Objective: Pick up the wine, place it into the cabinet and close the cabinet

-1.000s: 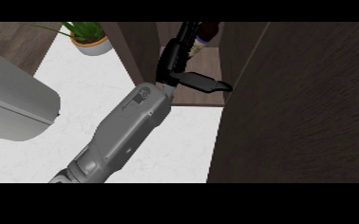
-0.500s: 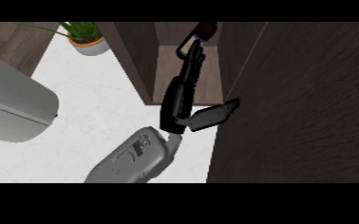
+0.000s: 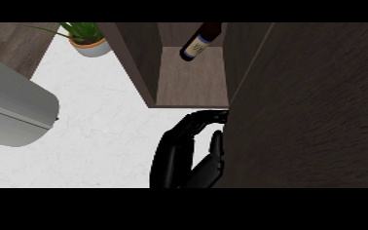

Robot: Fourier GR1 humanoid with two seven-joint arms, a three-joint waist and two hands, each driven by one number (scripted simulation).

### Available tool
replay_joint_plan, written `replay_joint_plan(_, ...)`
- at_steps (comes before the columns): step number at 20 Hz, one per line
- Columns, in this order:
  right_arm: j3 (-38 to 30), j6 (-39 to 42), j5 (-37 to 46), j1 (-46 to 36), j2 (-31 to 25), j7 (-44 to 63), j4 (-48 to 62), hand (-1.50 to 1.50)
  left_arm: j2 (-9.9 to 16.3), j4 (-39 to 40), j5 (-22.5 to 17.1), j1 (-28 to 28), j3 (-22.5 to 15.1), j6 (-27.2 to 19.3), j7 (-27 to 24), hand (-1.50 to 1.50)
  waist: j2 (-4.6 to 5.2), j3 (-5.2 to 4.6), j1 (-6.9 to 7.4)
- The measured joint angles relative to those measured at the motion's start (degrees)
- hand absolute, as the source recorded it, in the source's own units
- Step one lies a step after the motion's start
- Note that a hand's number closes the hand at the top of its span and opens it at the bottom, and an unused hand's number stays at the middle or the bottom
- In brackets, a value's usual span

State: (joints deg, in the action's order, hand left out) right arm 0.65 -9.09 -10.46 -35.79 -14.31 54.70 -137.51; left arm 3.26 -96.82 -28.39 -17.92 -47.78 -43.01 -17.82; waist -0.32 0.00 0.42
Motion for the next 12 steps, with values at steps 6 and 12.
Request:
replay_joint_plan(6, 0.35, 0.02, 0.24, 0.36, -0.04, 0.14, -0.4, -1.5, 7.73, -11.01, 0.49, 8.87, -2.37, 4.78, 0.38, 1.5, 0.1, -0.04, -0.11)
replay_joint_plan(12, 4.66, 3.44, -0.81, 0.42, 0.18, -0.57, -0.46, 1.5, 16.86, -19.26, -1.43, 16.84, -0.85, 10.99, -2.07, 1.5, 0.13, 0.02, 0.13)
